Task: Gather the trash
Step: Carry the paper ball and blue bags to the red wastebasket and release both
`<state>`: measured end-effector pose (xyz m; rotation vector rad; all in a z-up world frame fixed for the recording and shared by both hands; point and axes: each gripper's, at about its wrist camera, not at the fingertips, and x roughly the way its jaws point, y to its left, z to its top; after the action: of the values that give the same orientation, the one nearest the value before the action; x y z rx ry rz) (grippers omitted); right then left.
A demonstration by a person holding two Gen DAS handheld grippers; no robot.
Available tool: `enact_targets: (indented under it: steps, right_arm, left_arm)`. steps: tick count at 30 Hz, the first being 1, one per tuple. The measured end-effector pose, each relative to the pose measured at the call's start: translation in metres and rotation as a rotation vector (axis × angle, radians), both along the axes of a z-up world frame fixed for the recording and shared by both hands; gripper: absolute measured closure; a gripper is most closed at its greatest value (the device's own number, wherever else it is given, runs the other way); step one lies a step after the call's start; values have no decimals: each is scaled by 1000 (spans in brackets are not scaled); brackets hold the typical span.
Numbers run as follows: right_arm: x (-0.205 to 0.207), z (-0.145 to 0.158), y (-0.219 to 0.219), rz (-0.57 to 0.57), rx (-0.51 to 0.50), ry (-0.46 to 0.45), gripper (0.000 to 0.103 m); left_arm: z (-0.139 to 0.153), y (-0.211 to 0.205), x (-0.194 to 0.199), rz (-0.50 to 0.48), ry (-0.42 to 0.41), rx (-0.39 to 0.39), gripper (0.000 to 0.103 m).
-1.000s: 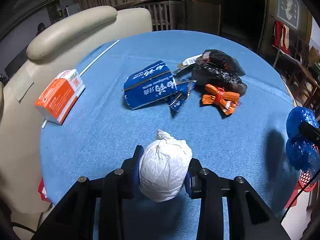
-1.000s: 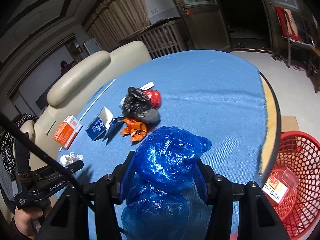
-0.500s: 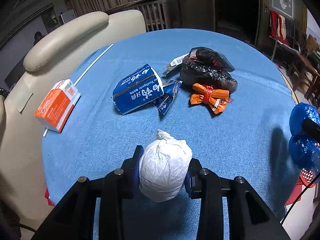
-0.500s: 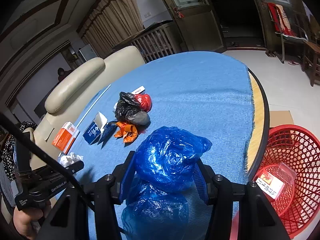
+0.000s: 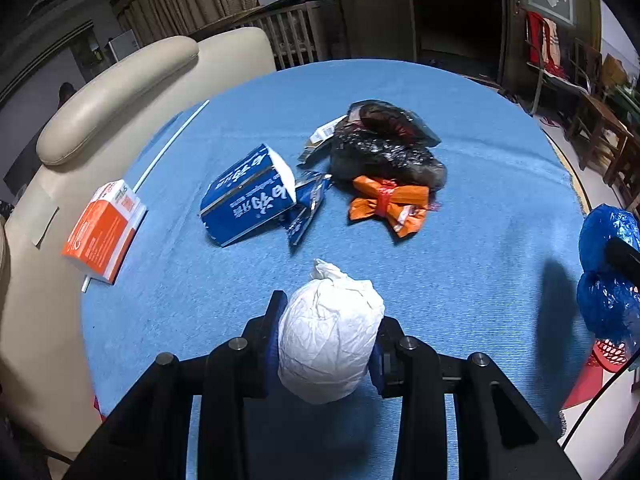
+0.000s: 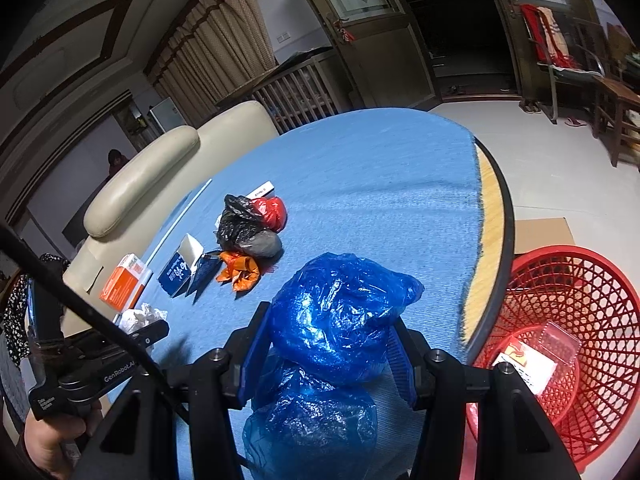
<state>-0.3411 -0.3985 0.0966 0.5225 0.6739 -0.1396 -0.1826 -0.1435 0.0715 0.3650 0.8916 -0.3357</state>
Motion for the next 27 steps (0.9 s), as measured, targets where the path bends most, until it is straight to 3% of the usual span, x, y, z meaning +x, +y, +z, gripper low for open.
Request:
enact_targets:
  steps: [27]
  right_arm:
    - [-41, 2, -38, -119, -6, -9, 46]
  left_arm:
    - [8, -48, -19, -111, -5, 3, 66]
